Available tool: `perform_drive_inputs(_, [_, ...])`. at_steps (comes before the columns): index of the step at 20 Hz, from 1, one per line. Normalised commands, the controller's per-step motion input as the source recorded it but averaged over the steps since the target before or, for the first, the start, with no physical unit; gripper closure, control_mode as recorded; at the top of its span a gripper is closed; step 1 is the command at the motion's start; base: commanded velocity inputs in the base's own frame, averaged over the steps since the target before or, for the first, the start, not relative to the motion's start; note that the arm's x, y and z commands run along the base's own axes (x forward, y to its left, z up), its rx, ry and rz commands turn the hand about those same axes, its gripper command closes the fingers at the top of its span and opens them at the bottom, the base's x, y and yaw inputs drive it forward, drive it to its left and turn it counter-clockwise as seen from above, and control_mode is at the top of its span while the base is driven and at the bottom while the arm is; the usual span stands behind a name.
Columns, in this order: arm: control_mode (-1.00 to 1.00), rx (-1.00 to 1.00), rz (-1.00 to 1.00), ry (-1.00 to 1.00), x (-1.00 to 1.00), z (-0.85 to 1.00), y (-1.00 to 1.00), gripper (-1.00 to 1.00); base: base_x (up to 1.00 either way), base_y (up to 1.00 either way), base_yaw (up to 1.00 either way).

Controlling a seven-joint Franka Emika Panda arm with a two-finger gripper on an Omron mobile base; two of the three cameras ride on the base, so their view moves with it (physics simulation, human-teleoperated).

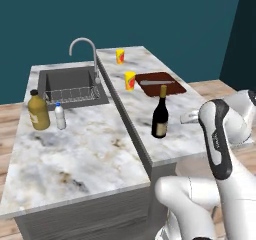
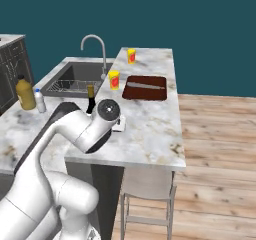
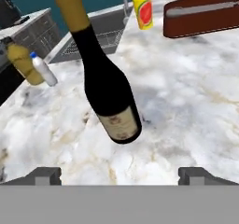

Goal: Place the drinks on the dining counter in a tight cluster.

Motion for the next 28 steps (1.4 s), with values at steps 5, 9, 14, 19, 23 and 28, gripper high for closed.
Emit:
perform_drive_inputs(5, [-1.0,-0.16,-0.44,0.32,-0.19,0.0,0.0,-1.0,0.0,0.0,0.0])
perform_drive_inputs(9, [-1.0,-0.19,-0.14,0.06,-0.18,0.12,0.0,-1.0,0.0,0.0,0.0])
perform_drive_inputs(14, [-1.0,-0.03,0.05,-0.03,-0.61,0.4,0.0,-1.0,0.0,0.0,0.0])
perform_drive_inputs(19, [-1.0,0.05,0.16,0.06,-0.74,0.55,0.01,-1.0,0.0,0.0,0.0])
perform_drive_inputs(23, [-1.0,0.02,0.05,0.04,-0.46,0.25,0.19,-1.0,0.0,0.0,0.0])
perform_drive_inputs(28, [-1.0,0.0,0.0,0.0,-0.03,0.0,0.01,-1.0,0.0,0.0,0.0])
